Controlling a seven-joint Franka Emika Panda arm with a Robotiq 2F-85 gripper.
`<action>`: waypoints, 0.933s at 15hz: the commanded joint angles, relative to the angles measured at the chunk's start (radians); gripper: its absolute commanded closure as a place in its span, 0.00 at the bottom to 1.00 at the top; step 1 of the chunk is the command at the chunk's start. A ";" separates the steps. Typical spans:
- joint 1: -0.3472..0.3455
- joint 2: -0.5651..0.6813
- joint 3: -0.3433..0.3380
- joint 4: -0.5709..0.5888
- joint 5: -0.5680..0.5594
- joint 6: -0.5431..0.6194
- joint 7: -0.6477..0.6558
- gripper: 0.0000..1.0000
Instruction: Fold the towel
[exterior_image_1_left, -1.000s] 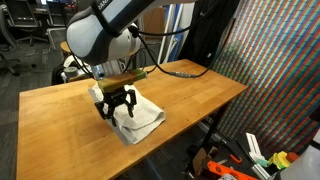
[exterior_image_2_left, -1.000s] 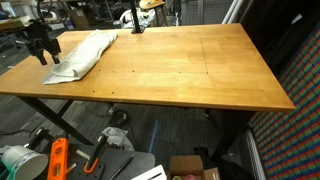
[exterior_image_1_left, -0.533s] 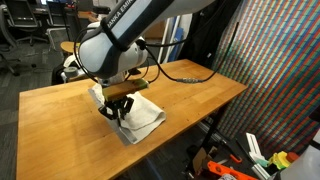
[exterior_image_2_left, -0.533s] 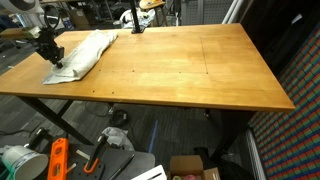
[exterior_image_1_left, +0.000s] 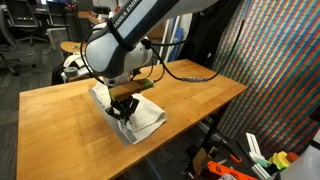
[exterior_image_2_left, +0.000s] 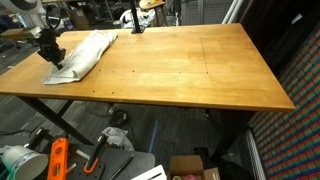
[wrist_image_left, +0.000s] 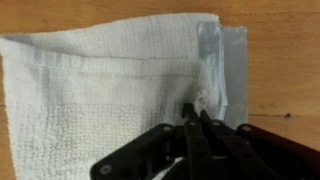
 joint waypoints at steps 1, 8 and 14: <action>-0.001 -0.058 0.008 -0.050 0.017 -0.057 -0.021 0.97; 0.001 -0.099 0.035 -0.087 0.048 -0.070 -0.006 0.71; -0.014 -0.132 0.030 -0.076 0.062 -0.070 -0.019 0.30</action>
